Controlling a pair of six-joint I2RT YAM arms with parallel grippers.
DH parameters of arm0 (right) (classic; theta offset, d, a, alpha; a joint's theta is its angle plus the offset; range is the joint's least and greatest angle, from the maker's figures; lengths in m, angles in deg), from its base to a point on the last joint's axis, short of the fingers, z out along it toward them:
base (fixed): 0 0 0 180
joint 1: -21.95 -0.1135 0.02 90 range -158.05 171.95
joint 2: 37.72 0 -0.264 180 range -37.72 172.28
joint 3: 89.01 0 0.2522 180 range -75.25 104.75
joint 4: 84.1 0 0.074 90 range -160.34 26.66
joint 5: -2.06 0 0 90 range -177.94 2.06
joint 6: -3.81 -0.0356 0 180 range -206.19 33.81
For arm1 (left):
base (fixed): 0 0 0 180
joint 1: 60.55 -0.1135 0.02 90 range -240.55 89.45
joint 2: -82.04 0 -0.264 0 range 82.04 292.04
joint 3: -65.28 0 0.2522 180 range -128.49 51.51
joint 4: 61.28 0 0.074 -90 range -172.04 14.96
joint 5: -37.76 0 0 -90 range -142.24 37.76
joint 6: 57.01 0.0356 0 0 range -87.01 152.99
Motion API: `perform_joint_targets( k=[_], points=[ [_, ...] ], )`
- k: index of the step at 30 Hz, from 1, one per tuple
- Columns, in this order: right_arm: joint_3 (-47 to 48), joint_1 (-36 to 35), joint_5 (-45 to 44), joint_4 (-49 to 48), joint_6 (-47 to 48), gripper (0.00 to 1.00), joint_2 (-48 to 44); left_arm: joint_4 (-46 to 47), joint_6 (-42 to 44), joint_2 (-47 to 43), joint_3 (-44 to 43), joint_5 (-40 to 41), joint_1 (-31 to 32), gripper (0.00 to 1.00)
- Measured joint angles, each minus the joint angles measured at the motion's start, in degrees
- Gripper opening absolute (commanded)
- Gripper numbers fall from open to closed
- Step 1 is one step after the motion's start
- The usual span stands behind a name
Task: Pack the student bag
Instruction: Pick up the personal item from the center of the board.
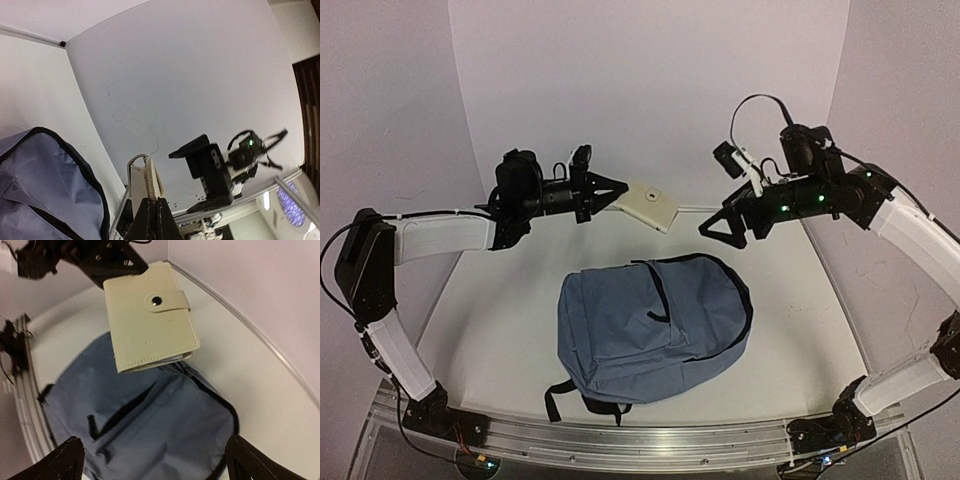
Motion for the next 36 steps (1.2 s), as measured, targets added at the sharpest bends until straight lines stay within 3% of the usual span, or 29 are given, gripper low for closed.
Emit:
perform_joint_targets(
  k=[10,23,32,34,36],
  points=[
    [3.1,5.5,24.0,0.5,-15.4,0.92,7.7,-4.0,9.8,-2.2,-1.6,-10.7,1.5,0.0],
    [3.3,4.8,36.7,1.0,-18.9,0.68,11.6,-5.0,11.3,-2.2,-2.7,-17.8,6.0,0.0],
    [3.3,2.6,40.4,1.0,-18.7,0.32,11.6,-0.7,8.5,-0.4,-4.7,-18.9,6.2,0.0],
    [3.3,2.5,40.9,1.1,-18.7,0.18,11.6,-0.7,8.4,0.2,-4.8,-18.8,6.2,0.01],
    [3.3,2.5,41.0,1.3,-19.1,0.02,11.6,-1.1,8.5,0.6,-4.8,-18.7,6.2,0.12]
  ],
)
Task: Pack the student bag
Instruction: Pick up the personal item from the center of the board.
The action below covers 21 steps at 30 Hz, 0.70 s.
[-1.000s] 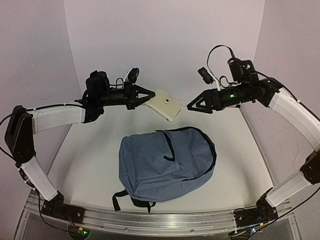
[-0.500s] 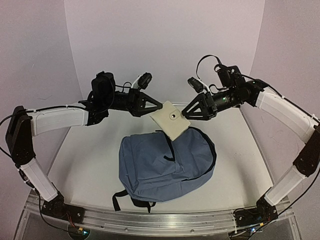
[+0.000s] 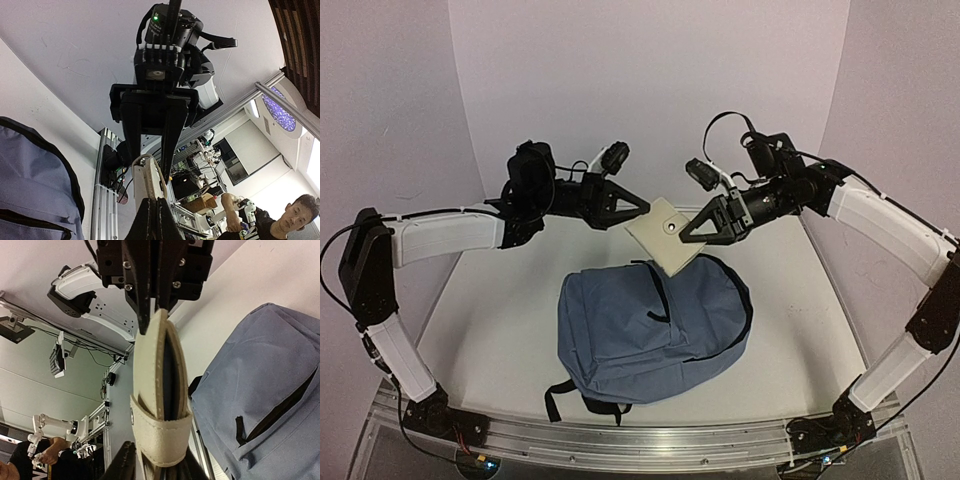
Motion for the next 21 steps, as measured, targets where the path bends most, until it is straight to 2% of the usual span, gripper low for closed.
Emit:
perform_joint_targets(
  k=[2,5,7,10,14,21],
  points=[
    [0.0,0.0,0.0,0.1,-0.1,0.0,0.0,-1.7,0.6,0.0,-0.4,0.6,0.0,0.3],
    [0.0,0.1,-0.9,0.3,-0.6,0.0,0.0,-7.6,3.6,-0.3,-1.7,5.4,0.0,0.63],
    [0.0,0.2,-2.8,0.4,-0.8,0.0,0.0,-12.8,6.3,-1.5,-1.6,11.5,0.1,0.73],
    [-0.4,0.5,-6.9,0.4,-1.2,0.0,0.0,-22.6,10.0,-5.4,-1.0,22.9,0.1,0.74],
    [-3.3,1.2,-13.6,-0.2,-1.4,0.0,-0.8,-32.8,12.8,-9.6,-1.0,34.9,0.1,0.71],
    [-10.5,1.5,-21.4,-2.7,-4.5,0.0,-2.0,-39.1,12.9,-10.2,4.4,44.7,0.1,0.7]
  ],
)
